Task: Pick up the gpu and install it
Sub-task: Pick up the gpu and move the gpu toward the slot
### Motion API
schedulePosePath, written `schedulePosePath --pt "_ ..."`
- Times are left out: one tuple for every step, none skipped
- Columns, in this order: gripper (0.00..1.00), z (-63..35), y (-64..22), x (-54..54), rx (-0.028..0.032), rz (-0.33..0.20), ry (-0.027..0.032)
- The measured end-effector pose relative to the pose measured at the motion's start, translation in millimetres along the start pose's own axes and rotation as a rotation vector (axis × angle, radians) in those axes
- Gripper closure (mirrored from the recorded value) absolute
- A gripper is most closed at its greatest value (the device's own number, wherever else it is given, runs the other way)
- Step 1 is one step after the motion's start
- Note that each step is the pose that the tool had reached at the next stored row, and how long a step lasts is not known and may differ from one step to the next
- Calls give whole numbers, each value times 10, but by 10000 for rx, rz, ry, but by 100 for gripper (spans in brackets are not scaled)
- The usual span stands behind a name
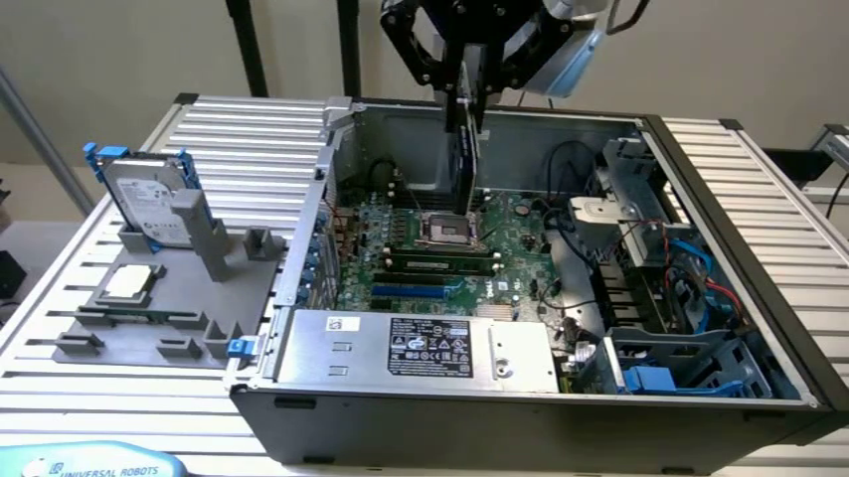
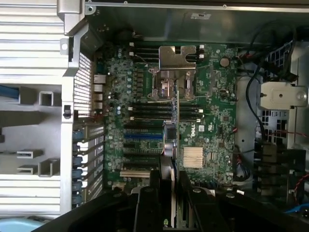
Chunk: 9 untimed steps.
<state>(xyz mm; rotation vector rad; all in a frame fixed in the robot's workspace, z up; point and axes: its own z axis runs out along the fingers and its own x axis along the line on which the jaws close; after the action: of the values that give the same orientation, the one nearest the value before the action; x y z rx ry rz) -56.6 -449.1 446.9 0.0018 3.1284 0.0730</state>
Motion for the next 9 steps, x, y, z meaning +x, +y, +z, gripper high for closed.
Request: schedulePosePath --pt "73 19 5 -27 1 0 0" --pt "73 38 9 -50 1 0 -1" --pt "73 56 12 -68 2 0 0" --pt "73 75 14 -84 1 0 -1" --pt "73 93 16 -99 1 0 -1" --pt "73 112 17 -114 0 0 -1" --pt "73 131 18 -127 0 0 -1" --pt "73 148 17 -139 2 0 0" --pt "73 166 17 -152 2 0 0"
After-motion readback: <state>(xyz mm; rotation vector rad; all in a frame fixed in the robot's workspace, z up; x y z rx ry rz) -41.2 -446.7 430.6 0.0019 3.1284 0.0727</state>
